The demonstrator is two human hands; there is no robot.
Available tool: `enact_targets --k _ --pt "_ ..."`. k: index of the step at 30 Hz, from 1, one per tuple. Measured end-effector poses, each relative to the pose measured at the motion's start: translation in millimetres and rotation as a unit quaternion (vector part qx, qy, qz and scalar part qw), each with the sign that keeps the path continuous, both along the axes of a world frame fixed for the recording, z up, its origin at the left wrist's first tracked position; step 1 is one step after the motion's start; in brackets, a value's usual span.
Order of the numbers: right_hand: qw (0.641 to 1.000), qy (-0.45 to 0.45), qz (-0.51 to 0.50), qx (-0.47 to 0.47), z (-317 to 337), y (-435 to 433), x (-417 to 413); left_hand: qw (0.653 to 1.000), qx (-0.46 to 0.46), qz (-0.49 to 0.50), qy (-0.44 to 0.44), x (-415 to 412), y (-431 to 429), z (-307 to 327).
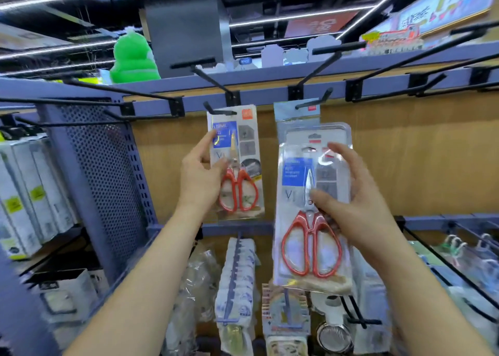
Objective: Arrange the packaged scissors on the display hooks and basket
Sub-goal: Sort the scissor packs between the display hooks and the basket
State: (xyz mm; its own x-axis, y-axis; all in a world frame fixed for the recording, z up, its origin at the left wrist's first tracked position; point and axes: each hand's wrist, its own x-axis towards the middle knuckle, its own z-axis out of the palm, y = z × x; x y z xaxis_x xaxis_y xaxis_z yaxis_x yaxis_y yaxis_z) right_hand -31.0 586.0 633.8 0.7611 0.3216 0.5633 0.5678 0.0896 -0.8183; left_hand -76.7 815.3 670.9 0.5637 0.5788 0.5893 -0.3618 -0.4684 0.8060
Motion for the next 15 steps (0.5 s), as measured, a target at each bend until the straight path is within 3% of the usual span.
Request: enact_targets --k 5,9,10,13,15 --pt "0.998 0.021 0.019 0.050 -10 -6 3 0.998 0.000 0.014 0.065 29 8 -3" --pt "0.997 0.006 0.030 0.072 -14 -7 3 0.973 0.129 0.163 0.097 10 -11 -18" --pt "0.997 -0.006 0.029 0.076 -14 -7 2 0.979 0.124 0.140 0.078 -1 -24 -24" --pt "0.996 -0.036 0.024 0.082 -14 -2 -3 0.993 0.055 -0.058 0.085 -34 -76 -39" --pt "0.994 -0.029 0.031 0.096 -16 2 -6 0.993 0.030 -0.078 0.078 -41 -93 -46"
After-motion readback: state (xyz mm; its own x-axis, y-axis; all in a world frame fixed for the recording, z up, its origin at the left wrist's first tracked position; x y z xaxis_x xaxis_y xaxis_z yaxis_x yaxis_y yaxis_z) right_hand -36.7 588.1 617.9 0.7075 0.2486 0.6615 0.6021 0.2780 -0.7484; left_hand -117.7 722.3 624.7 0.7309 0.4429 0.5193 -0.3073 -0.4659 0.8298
